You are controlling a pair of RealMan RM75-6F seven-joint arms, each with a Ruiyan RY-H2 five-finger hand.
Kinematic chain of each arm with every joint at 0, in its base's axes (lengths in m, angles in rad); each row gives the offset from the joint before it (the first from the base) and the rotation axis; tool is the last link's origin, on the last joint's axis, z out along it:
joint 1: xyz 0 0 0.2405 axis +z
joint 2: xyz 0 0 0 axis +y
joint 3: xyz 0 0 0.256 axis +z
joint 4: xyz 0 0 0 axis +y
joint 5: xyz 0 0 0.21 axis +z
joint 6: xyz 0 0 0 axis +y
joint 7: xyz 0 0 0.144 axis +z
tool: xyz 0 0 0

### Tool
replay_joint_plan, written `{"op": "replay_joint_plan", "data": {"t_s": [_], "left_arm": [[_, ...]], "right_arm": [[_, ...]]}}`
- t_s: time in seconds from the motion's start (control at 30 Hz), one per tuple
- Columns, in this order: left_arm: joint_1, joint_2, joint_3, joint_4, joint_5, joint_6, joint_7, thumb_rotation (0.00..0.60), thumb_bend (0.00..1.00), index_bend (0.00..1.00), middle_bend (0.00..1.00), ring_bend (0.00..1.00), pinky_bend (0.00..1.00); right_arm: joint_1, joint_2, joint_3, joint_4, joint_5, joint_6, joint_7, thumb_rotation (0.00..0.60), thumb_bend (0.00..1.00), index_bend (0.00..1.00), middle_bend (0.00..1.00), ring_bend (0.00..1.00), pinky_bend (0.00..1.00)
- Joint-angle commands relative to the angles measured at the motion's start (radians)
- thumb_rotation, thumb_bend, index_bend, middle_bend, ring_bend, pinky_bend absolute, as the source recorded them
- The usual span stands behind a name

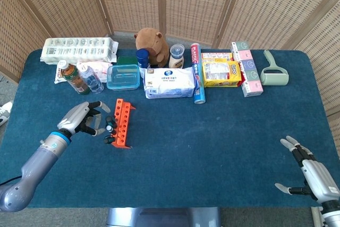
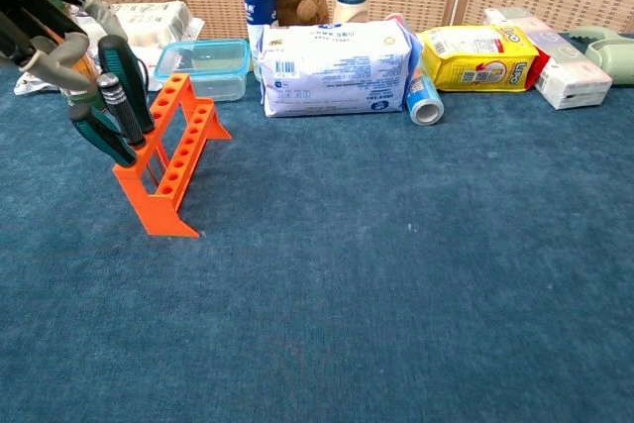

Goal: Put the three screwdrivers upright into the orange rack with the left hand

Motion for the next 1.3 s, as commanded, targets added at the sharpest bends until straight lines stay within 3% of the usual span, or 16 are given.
{"op": "replay_joint_plan", "data": {"t_s": [0.03, 0.17, 0.3, 0.4, 0.47, 0.53, 0.63, 0.77, 0.97, 1.3], "left_arm": [[0.007, 0.006, -0.005, -0.008, 0.01, 0.008, -0.009, 0.6, 0.22, 0.35, 0.71, 0.88, 0.91], [0.041, 0.03, -0.015, -0.047, 0.071, 0.041, -0.033, 0.6, 0.19, 0.35, 0.7, 0.88, 0.9], [0.104, 0.077, -0.003, -0.099, 0.189, 0.118, -0.03, 0.6, 0.16, 0.32, 0.57, 0.8, 0.84], [0.159, 0.126, 0.024, -0.135, 0.291, 0.168, -0.022, 0.6, 0.15, 0.24, 0.37, 0.64, 0.67], [0.212, 0.164, 0.053, -0.158, 0.378, 0.209, -0.026, 0.6, 0.14, 0.2, 0.24, 0.46, 0.57], [0.26, 0.194, 0.08, -0.168, 0.451, 0.246, -0.041, 0.6, 0.13, 0.17, 0.11, 0.19, 0.51], [0.339, 0.218, 0.131, -0.16, 0.552, 0.324, -0.033, 0.6, 0.13, 0.13, 0.01, 0.04, 0.43], [0.474, 0.219, 0.209, -0.137, 0.639, 0.486, 0.051, 0.6, 0.12, 0.04, 0.0, 0.0, 0.33], [0.655, 0.154, 0.285, -0.036, 0.677, 0.698, 0.113, 0.6, 0.12, 0.0, 0.0, 0.0, 0.25], [0.773, 0.002, 0.277, 0.105, 0.717, 0.864, 0.181, 0.6, 0.12, 0.0, 0.0, 0.0, 0.2]], "right_arm": [[0.0, 0.001, 0.0, -0.001, -0.001, 0.001, 0.0, 0.6, 0.0, 0.06, 0.01, 0.12, 0.07], [-0.003, 0.0, -0.001, 0.001, -0.005, 0.006, -0.008, 0.6, 0.0, 0.06, 0.01, 0.12, 0.07], [-0.001, -0.006, -0.007, -0.001, -0.018, -0.001, -0.027, 0.6, 0.0, 0.06, 0.01, 0.12, 0.07], [0.003, -0.01, -0.009, 0.0, -0.026, -0.007, -0.031, 0.6, 0.0, 0.06, 0.01, 0.12, 0.07], [0.008, -0.014, -0.009, 0.003, -0.028, -0.015, -0.031, 0.6, 0.0, 0.06, 0.01, 0.12, 0.07], [0.012, -0.017, -0.01, 0.006, -0.028, -0.021, -0.034, 0.6, 0.0, 0.06, 0.01, 0.12, 0.07], [0.016, -0.023, -0.009, 0.01, -0.027, -0.027, -0.039, 0.6, 0.0, 0.06, 0.01, 0.12, 0.07], [0.019, -0.04, -0.001, 0.019, -0.009, -0.031, -0.07, 0.6, 0.0, 0.06, 0.01, 0.12, 0.07], [0.029, -0.064, 0.003, 0.022, 0.016, -0.056, -0.115, 0.6, 0.0, 0.06, 0.01, 0.12, 0.07], [0.032, -0.083, 0.007, 0.027, 0.043, -0.064, -0.159, 0.6, 0.0, 0.06, 0.01, 0.12, 0.07]]}}
